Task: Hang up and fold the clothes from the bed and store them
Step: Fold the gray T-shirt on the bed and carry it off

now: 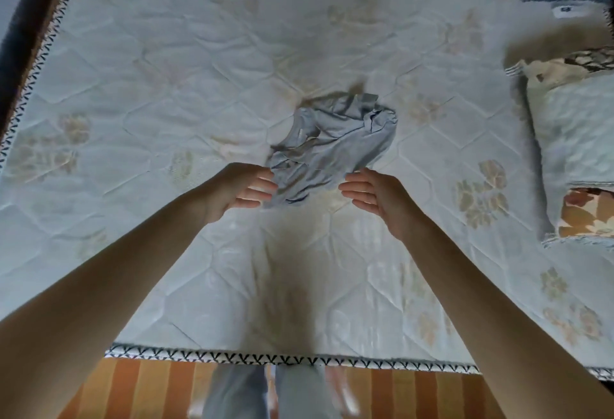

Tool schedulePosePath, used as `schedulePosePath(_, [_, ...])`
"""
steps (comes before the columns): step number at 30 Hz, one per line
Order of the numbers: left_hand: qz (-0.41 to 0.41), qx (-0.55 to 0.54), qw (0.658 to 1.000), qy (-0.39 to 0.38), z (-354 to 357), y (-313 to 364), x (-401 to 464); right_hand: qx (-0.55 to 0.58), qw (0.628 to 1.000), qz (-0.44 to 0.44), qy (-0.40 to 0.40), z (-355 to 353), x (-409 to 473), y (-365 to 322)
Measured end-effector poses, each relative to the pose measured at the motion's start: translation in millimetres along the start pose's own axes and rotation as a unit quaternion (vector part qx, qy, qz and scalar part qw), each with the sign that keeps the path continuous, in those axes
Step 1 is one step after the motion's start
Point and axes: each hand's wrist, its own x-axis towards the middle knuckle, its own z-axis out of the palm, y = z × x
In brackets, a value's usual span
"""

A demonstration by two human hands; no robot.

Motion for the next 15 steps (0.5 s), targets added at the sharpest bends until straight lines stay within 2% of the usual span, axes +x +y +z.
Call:
schedulePosePath(6, [0.014, 0.094, 0.994, 0.051, 28.4, -16.8, 109.3, -0.128, 0.991, -0.015, 0.041, -2.9, 115.0, 24.6])
schedulePosePath(9, [0.020, 0.161, 0.983, 0.089, 37.4, -34.2, 161.5, -0.235, 0.968, -0.068, 0.047, -0.2, 160.8, 37.0])
schedulePosePath(12, [0.025, 0.260, 0.958, 0.121, 43.9, -47.2, 199.5, -0.301, 0.947, -0.111, 0.024, 4.6, 202.7, 50.5])
schedulePosePath(15, [0.026, 0.314, 0.938, 0.146, 43.5, -59.6, 229.5, -0.385, 0.909, -0.157, 0.015, 12.9, 236.8, 58.7])
